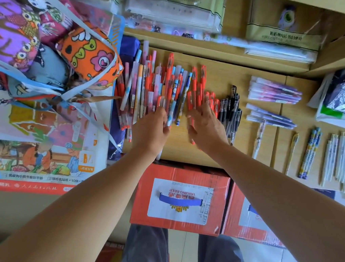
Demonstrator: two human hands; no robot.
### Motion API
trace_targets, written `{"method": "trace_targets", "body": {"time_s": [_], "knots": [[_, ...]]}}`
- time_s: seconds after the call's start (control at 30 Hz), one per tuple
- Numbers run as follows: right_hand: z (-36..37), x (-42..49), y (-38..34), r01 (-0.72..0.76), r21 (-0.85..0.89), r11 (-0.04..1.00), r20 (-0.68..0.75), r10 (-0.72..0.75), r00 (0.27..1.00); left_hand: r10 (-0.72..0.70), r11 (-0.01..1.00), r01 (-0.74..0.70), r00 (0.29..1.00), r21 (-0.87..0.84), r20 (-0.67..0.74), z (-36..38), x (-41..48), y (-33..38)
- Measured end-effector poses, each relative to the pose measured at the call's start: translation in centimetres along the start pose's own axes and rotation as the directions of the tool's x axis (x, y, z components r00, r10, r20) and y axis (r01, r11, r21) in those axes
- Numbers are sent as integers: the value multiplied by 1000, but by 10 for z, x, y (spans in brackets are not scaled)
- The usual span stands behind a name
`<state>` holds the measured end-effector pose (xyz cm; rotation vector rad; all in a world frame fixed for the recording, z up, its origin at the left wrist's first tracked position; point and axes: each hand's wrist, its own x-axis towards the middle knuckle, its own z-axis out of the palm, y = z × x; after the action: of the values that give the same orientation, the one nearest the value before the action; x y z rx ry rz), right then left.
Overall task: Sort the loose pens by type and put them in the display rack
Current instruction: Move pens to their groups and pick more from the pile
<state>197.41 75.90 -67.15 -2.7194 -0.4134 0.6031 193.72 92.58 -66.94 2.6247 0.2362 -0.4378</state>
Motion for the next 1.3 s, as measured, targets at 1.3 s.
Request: {"method": "trace_targets", "body": {"time_s": [1.3], "knots": [[-26,29,-20,65,389,919,203,-154,967,-257,829,250,965,-500,57,-20,29,15]]}}
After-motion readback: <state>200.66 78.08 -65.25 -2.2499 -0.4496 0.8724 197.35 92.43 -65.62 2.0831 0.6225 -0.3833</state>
